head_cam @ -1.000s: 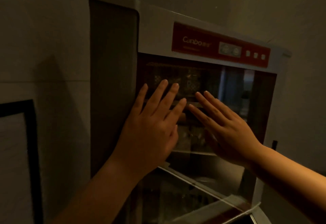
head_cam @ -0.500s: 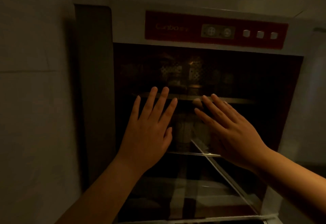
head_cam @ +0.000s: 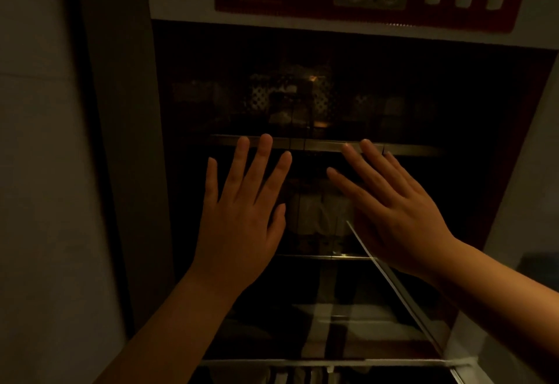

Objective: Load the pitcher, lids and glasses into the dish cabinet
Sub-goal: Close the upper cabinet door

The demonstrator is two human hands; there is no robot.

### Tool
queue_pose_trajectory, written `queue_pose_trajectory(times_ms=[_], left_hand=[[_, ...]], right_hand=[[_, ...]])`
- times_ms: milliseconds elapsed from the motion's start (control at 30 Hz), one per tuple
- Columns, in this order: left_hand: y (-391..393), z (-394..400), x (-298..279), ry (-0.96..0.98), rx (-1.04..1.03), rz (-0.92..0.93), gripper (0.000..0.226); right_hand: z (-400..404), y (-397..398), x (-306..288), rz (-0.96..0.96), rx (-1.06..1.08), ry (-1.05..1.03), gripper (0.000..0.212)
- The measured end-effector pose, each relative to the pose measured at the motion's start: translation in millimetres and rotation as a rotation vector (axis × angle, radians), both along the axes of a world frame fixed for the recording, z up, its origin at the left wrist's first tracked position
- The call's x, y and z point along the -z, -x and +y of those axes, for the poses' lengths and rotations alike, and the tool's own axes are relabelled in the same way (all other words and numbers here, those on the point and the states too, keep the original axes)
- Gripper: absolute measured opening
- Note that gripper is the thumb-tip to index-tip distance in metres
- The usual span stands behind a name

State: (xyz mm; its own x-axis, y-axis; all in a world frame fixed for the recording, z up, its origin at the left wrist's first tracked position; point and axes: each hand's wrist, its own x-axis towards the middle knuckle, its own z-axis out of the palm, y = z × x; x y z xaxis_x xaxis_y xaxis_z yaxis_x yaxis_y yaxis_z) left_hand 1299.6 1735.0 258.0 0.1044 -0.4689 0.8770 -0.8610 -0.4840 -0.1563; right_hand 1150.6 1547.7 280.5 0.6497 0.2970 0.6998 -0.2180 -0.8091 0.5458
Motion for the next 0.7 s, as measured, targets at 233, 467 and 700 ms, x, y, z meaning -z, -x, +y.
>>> queue_pose_trajectory(times_ms=[233,467,700], left_hand=[[2.2,-6.5,6.6,0.018,-0.028,0.038,0.065],[15.6,-5.1,20.4,-0.019,-0.062,0.106,0.065],[53.2,-2.8,69.3,-0.156,-0.055,0.271,0.071]], right_hand=[[0.8,0.9,9.4,-0.011,0.019,-0.009,0.057],[2.1,15.0,32.2,0.026,0.081,-0.047,0.058],[3.8,68.5,65.1,0.253,0.130,-0.156,0.073]])
